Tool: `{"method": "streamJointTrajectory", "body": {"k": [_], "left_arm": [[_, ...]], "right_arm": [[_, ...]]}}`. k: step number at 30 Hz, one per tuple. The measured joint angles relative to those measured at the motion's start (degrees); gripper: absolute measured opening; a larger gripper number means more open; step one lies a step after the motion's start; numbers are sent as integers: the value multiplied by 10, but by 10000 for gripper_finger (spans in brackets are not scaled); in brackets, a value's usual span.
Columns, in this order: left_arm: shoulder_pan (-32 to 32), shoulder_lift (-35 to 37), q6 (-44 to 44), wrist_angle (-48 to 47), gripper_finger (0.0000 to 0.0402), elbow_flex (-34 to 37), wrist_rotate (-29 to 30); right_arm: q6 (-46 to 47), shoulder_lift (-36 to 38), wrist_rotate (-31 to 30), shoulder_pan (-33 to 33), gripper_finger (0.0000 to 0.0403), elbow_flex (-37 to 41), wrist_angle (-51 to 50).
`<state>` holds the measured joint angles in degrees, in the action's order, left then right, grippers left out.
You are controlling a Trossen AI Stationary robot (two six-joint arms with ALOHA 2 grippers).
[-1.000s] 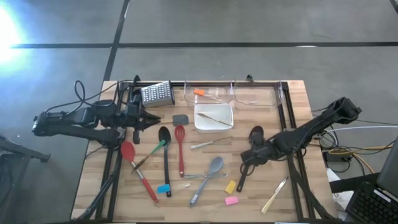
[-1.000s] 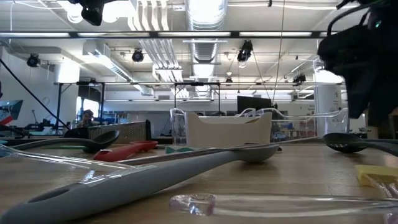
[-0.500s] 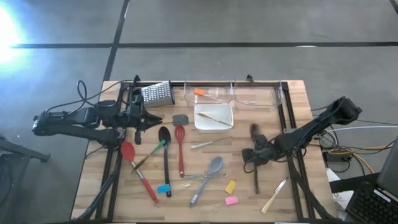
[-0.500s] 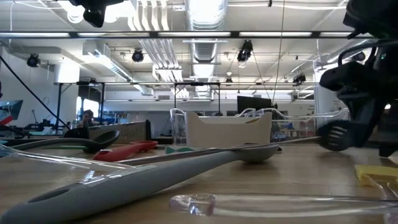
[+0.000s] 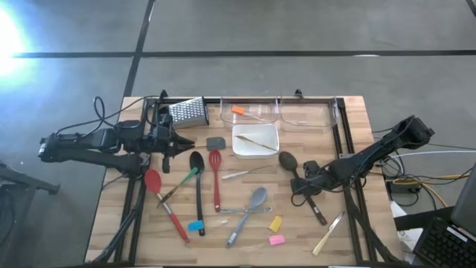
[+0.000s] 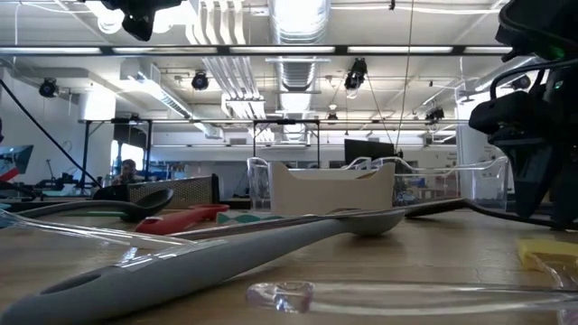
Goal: Pick & Place Kitchen Items
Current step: Put the black slotted spoon into the right transparent bin
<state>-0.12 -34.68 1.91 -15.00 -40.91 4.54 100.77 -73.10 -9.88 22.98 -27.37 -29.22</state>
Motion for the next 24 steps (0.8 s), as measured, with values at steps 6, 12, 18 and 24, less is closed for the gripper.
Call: {"method": "streamJointTrajectory", "body": {"k": [6, 12, 18, 24], "left_arm": [[0, 0, 0, 0, 53, 0, 0], [0, 0, -6, 6, 53, 0, 0], [0, 0, -9, 7, 53, 0, 0], [0, 0, -9, 7, 53, 0, 0]], "right_arm": [[-39, 0, -16, -11, 168, 3, -4], [-107, 0, -37, -52, 146, 12, 5], [-176, -1, -39, -91, 137, 15, 27], [-222, -1, -39, -132, 138, 23, 38]]}}
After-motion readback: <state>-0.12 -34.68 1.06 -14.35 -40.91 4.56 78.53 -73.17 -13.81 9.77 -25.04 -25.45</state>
